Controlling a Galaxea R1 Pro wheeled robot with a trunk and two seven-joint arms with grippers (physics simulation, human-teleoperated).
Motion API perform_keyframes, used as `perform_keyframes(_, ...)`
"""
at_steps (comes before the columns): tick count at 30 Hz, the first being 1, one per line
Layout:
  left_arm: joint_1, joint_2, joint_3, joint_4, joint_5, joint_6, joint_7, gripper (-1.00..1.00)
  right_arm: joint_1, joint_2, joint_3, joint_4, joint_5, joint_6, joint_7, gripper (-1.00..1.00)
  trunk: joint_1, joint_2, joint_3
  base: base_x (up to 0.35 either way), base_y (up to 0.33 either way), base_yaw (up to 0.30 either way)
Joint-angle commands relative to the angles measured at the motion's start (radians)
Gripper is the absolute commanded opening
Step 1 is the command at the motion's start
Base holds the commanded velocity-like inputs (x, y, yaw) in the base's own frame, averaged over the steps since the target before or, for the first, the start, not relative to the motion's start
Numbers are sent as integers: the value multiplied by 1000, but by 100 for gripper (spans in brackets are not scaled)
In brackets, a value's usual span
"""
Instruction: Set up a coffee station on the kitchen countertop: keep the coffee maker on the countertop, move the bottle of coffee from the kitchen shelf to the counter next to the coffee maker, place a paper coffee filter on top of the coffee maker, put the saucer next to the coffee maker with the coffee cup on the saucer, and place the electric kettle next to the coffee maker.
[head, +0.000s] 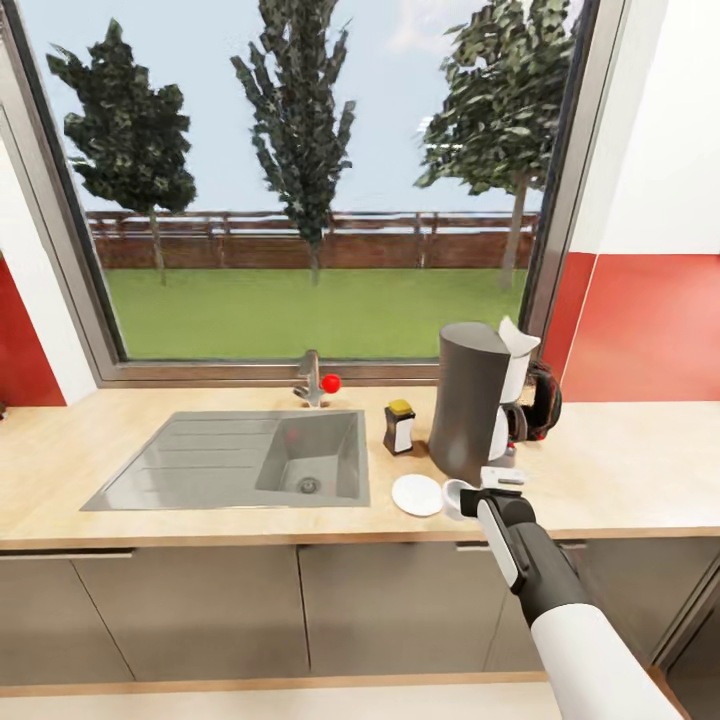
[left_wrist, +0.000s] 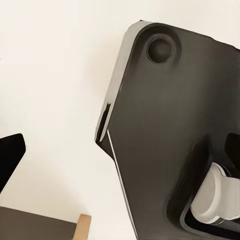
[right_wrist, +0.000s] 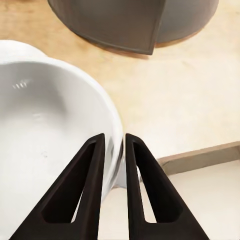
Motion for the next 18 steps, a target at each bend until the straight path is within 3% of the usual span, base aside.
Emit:
perform_keyframes(1, -1, 0, -2, 2, 9, -5, -7, 100, -1, 0, 1, 2, -11, 2, -6, -100, 1, -2, -2, 34, 37, 0)
perform_keyframes(18, -1, -1, -2, 2, 9, -3, -7, 100, -1, 0, 4, 26, -11, 2, -12, -100, 1, -2, -2, 161, 175, 0)
